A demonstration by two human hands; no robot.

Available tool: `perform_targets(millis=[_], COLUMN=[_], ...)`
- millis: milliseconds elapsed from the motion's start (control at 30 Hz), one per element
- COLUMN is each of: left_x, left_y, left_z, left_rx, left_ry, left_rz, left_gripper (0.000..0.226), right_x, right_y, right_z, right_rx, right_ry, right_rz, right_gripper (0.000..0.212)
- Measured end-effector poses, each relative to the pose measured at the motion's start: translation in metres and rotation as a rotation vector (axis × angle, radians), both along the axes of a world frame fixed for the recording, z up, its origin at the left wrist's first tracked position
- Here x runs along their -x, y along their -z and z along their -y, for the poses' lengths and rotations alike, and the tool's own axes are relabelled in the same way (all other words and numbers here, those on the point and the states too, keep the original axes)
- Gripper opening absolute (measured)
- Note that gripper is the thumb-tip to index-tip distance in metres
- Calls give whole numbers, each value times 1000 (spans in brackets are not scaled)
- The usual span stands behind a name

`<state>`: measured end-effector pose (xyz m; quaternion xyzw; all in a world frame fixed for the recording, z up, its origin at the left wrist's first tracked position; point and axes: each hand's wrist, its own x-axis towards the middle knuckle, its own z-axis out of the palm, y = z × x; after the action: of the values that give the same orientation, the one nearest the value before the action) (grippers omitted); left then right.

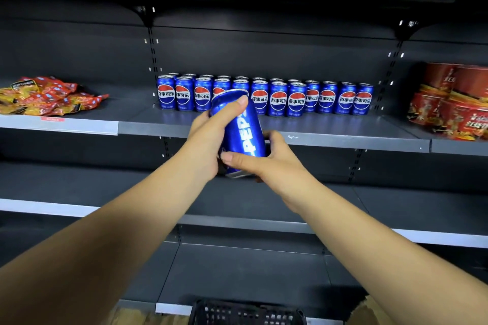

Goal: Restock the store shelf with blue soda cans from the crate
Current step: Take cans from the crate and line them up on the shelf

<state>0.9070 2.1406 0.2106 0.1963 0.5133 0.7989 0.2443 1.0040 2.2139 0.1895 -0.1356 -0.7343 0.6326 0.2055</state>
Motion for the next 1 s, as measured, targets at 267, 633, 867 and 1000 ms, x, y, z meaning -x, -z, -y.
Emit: perform_targets(millis=[267,633,867,1000], left_x=[3,-3,-6,-9], left_y=[1,0,0,-3], left_z=[4,-1,-5,-9], left_rx=[27,-38,9,56], left_ry=[101,176,191,104], left_rz=[84,150,107,69], left_gripper=[40,26,31,61], right_x=[1,-3,-9,-10], right_y=[4,19,9,9], right_z=[-7,-17,-11,-8], right_rx=[282,679,546,393], right_ry=[-205,-468,-276,-133], right_rz=[109,-13,-3,-40], right_gripper=[74,81,47,37])
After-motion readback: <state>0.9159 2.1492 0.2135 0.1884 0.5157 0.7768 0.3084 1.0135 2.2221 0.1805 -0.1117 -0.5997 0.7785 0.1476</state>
